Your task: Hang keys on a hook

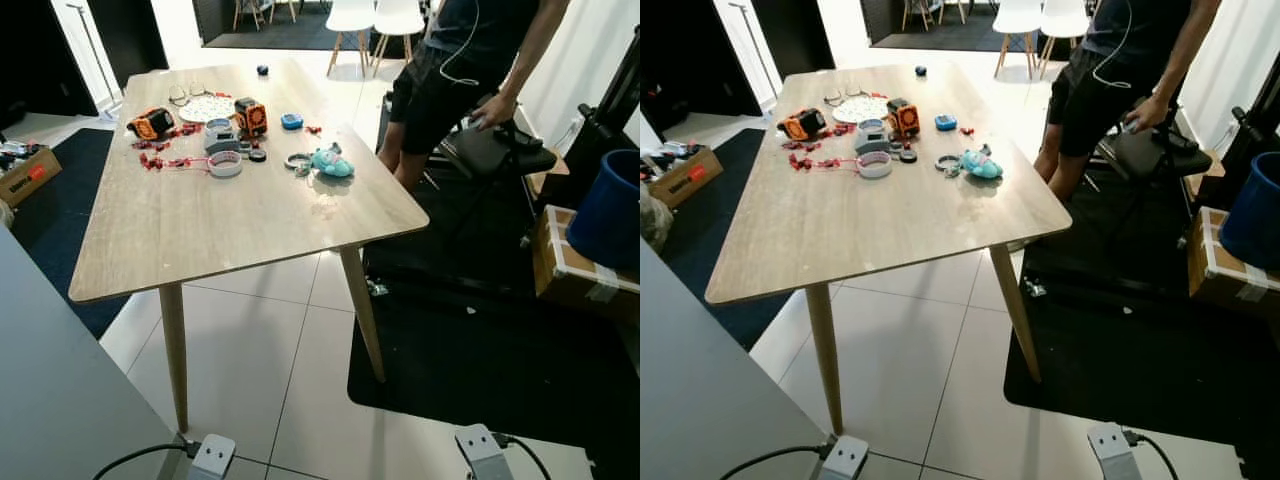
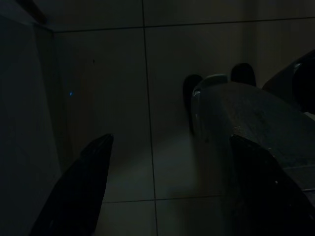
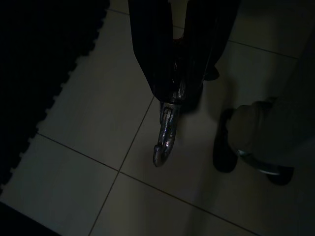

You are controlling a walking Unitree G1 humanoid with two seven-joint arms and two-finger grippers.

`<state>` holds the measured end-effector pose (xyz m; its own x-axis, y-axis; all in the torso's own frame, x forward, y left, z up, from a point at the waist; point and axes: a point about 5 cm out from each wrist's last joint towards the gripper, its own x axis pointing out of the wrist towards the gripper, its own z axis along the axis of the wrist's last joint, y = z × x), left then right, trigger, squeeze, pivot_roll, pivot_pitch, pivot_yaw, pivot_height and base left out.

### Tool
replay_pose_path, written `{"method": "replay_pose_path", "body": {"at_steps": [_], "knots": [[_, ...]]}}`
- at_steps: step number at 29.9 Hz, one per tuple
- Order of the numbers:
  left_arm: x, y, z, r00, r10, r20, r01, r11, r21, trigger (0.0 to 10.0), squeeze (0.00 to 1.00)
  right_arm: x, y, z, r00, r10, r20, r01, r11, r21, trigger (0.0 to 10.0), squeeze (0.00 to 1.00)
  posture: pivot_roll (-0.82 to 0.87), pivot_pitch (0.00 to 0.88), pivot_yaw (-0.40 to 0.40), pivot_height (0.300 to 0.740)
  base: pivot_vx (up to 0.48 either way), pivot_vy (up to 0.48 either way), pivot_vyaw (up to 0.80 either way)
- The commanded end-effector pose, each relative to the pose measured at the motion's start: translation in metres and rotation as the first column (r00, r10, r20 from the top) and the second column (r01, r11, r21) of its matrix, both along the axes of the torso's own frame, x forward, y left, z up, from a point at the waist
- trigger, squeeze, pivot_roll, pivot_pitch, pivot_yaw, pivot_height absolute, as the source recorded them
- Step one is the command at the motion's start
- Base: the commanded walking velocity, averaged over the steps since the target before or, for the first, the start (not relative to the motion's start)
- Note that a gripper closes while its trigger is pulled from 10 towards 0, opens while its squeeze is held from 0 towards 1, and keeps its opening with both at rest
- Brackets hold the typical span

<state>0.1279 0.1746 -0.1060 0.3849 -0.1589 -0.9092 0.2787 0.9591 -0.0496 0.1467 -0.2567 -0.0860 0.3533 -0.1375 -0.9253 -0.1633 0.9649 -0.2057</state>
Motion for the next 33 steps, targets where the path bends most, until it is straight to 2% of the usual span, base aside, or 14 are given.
{"method": "replay_pose_path", "body": {"at_steps": [1, 4, 9, 18, 25, 33], "knots": [[-0.014, -0.002, -0.005, 0.997, -0.024, -0.068, 0.024, 1.000, 0.000, 10.0, 0.00, -0.002, 0.001, -0.001, 1.000, -0.002, 0.001, 0.002, 1.000, -0.001, 10.0, 0.00, -0.08, 0.010, 0.007, 0.740, 0.000, 0.000, 0.00], [-0.012, -0.003, -0.004, 0.998, -0.025, -0.065, 0.025, 1.000, -0.006, 10.0, 0.00, -0.002, 0.001, -0.001, 1.000, -0.001, 0.001, 0.001, 1.000, -0.002, 10.0, 0.00, -0.09, 0.015, 0.008, 0.740, 0.000, -0.092, 0.00], [-0.004, -0.006, -0.002, 0.998, -0.029, -0.054, 0.027, 0.999, -0.034, 10.0, 0.00, -0.003, 0.001, -0.001, 1.000, 0.003, 0.000, -0.003, 1.000, -0.003, 10.0, 0.00, -0.09, 0.021, 0.010, 0.740, 0.000, -0.448, 0.00], [-0.002, -0.007, -0.001, 0.998, -0.035, -0.056, 0.033, 0.999, -0.041, 10.0, 0.00, -0.003, 0.002, -0.002, 1.000, -0.004, 0.001, 0.004, 1.000, 0.003, 10.0, 0.00, -0.09, 0.033, 0.015, 0.740, 0.000, -0.438, 0.00], [-0.002, -0.005, -0.001, 0.998, -0.022, -0.055, 0.021, 0.999, -0.028, 10.0, 0.00, -0.002, 0.002, -0.001, 1.000, 0.010, 0.005, -0.010, 1.000, 0.006, 10.0, 0.00, -0.08, 0.033, 0.017, 0.740, 0.000, 0.000, 0.00], [-0.003, -0.002, -0.001, 0.998, -0.030, -0.056, 0.029, 0.999, -0.027, 10.0, 0.00, 0.000, 0.004, -0.001, 1.000, 0.009, 0.013, -0.010, 1.000, 0.019, 10.0, 0.00, -0.09, 0.033, 0.019, 0.740, 0.000, 0.000, 0.79]]}}
